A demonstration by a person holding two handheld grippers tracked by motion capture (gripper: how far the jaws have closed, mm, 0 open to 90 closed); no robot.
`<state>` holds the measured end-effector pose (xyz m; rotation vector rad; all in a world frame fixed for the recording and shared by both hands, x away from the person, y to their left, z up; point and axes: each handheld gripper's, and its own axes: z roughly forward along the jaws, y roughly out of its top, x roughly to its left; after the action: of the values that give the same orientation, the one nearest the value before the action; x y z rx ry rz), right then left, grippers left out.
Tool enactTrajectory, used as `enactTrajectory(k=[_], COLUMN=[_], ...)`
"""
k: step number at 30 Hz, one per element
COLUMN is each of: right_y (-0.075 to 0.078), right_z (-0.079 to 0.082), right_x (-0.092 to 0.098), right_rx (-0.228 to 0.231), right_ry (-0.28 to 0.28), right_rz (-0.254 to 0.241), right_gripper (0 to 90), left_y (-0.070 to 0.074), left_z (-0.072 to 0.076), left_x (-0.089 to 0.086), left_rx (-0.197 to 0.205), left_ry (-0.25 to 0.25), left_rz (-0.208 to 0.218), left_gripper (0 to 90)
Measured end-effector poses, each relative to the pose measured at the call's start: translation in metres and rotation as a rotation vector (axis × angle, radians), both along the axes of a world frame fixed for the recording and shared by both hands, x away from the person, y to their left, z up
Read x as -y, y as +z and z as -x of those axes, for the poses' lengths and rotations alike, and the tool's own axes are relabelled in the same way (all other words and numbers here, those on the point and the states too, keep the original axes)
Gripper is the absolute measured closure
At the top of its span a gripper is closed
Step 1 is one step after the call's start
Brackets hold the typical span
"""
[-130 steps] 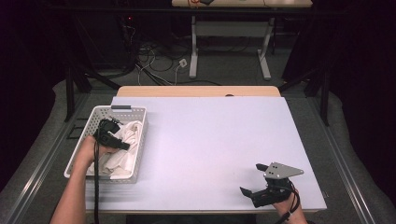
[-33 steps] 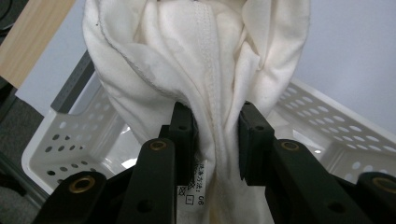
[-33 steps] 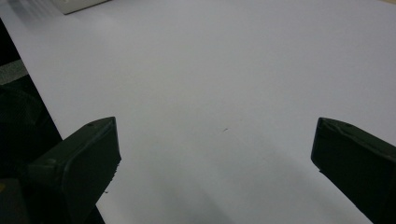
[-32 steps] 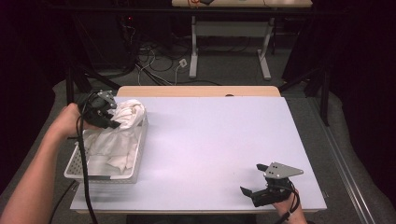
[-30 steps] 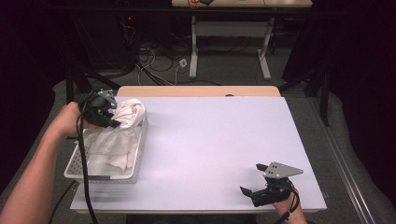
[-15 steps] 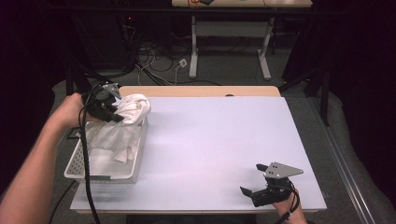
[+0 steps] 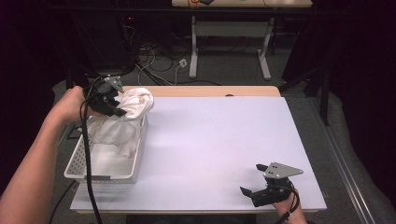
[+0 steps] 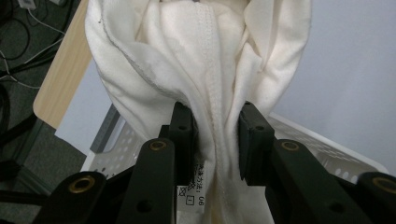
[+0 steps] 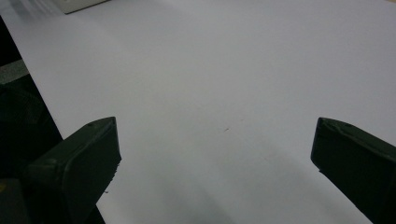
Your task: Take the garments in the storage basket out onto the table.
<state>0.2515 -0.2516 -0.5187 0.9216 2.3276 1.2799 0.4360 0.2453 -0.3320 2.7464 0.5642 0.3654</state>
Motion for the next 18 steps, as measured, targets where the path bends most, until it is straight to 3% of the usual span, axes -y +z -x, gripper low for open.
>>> enactTrajectory(k=[18], right_y=[0.000], right_z=[-0.001], right_x=[0.000], right_rx=[-0.002], right_ry=[0.000], right_rz=[0.001], right_gripper=[1.1], left_y=[0.018], left_z=[-0.003], left_x=[0.024], left_rx=[0.027], left_ry=[-0.044], left_rz=[0.015], left_gripper=[71.2])
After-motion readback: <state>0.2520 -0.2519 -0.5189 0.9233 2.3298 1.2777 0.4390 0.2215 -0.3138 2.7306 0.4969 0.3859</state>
